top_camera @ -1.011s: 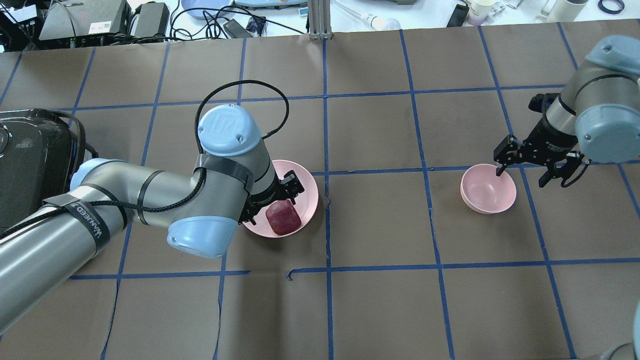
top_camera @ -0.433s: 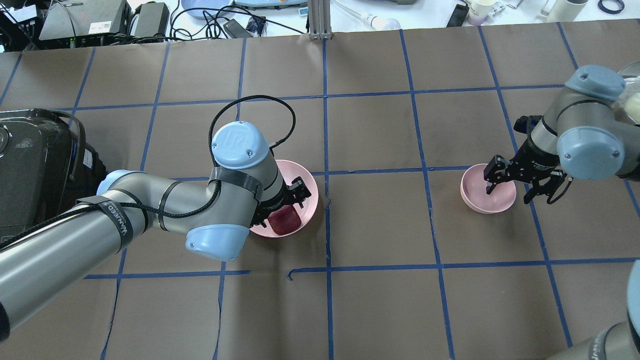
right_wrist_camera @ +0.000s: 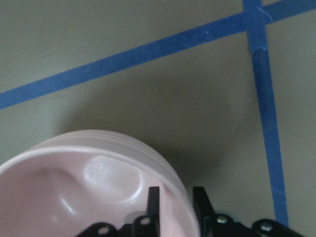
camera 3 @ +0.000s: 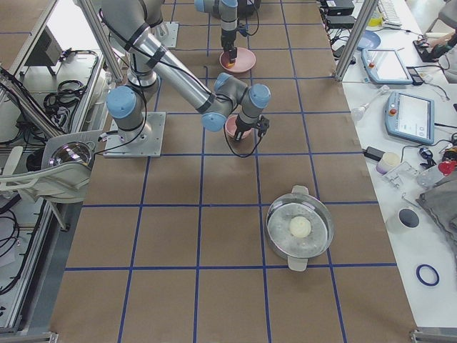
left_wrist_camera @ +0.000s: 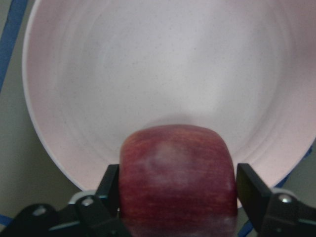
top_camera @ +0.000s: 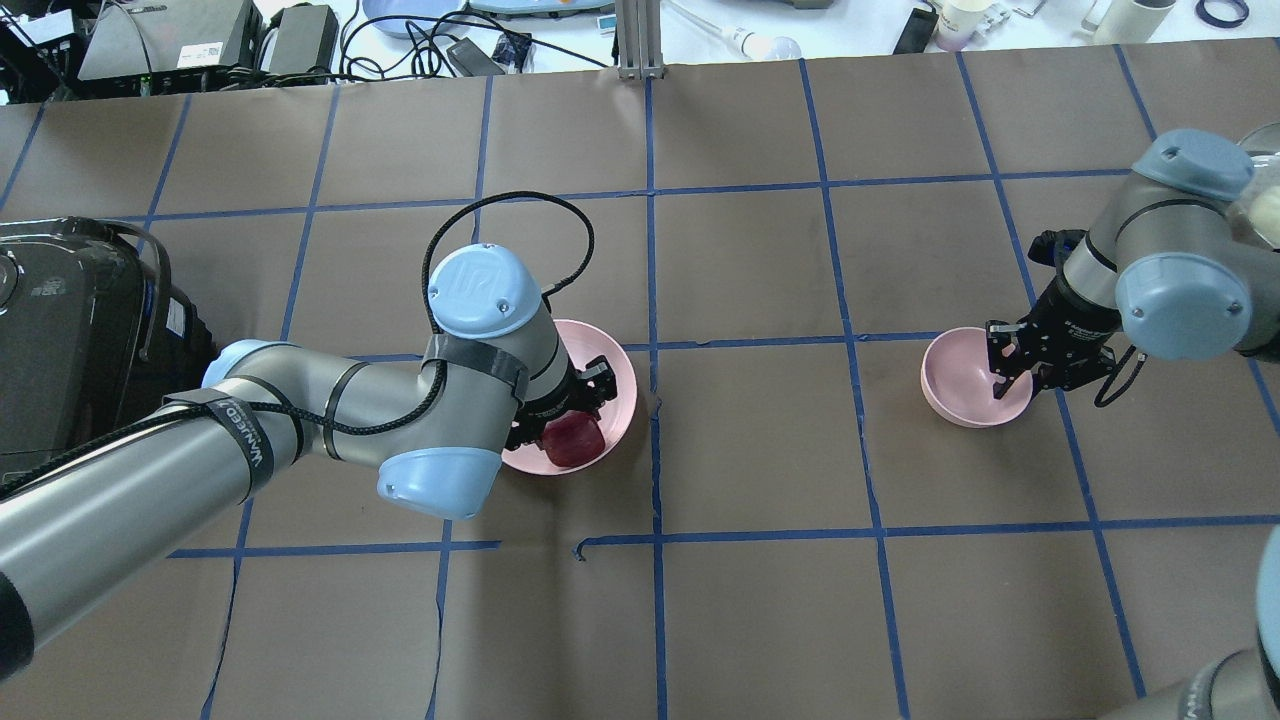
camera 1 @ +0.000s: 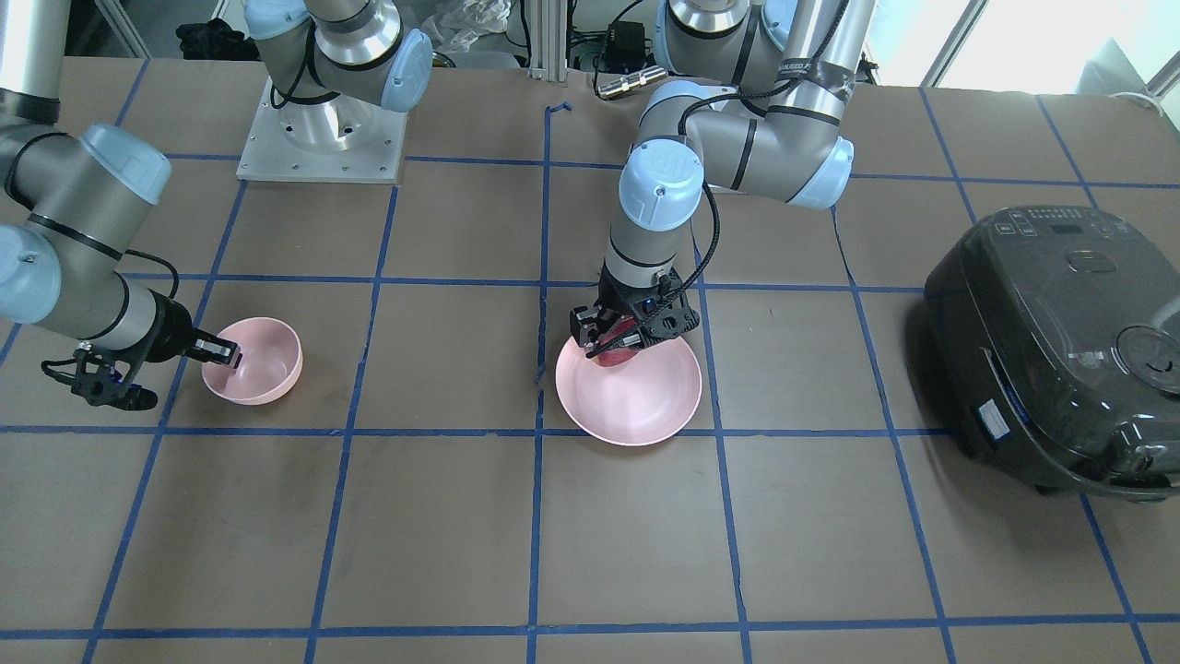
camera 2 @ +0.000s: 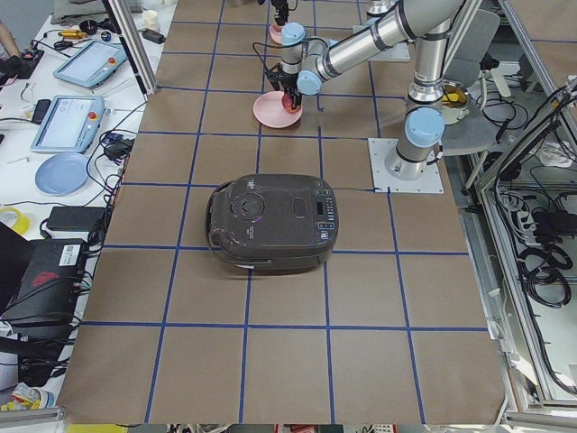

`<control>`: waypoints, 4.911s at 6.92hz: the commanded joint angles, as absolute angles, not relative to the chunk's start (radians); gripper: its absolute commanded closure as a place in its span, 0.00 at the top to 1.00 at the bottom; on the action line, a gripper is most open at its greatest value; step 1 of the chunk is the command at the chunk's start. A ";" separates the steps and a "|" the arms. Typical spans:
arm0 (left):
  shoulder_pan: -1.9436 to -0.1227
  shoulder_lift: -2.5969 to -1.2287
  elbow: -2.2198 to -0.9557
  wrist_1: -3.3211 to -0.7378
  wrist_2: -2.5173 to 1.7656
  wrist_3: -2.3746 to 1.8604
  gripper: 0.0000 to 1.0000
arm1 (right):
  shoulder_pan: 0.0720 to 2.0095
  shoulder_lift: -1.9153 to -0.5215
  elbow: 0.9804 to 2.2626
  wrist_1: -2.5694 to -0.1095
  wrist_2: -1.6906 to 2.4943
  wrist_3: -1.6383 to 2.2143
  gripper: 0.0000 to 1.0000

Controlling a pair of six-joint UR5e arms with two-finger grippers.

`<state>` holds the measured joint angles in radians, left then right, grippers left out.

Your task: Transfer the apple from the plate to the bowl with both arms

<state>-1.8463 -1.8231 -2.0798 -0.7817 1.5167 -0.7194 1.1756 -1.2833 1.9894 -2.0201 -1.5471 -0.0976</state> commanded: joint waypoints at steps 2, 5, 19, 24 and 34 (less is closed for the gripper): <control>-1.830 -1.807 -1.984 -0.825 1.525 -0.583 0.00 | 1.210 -1.321 1.901 -1.888 -1.469 -0.090 0.00; -1.810 -1.825 -1.721 -1.160 1.566 -0.283 0.00 | 1.475 -1.342 1.876 -1.897 -1.320 -0.128 0.00; -2.100 -1.976 -1.684 -1.031 1.414 -1.328 0.00 | 1.290 -1.402 1.899 -1.922 -1.543 -0.161 1.00; -2.106 -2.045 -1.684 -1.000 1.411 -1.304 0.98 | 1.290 -1.414 1.850 -1.908 -1.546 -0.146 1.00; -1.783 -1.679 -1.420 -1.483 1.430 -0.349 1.00 | 1.513 -1.542 1.571 -1.617 -1.530 0.088 1.00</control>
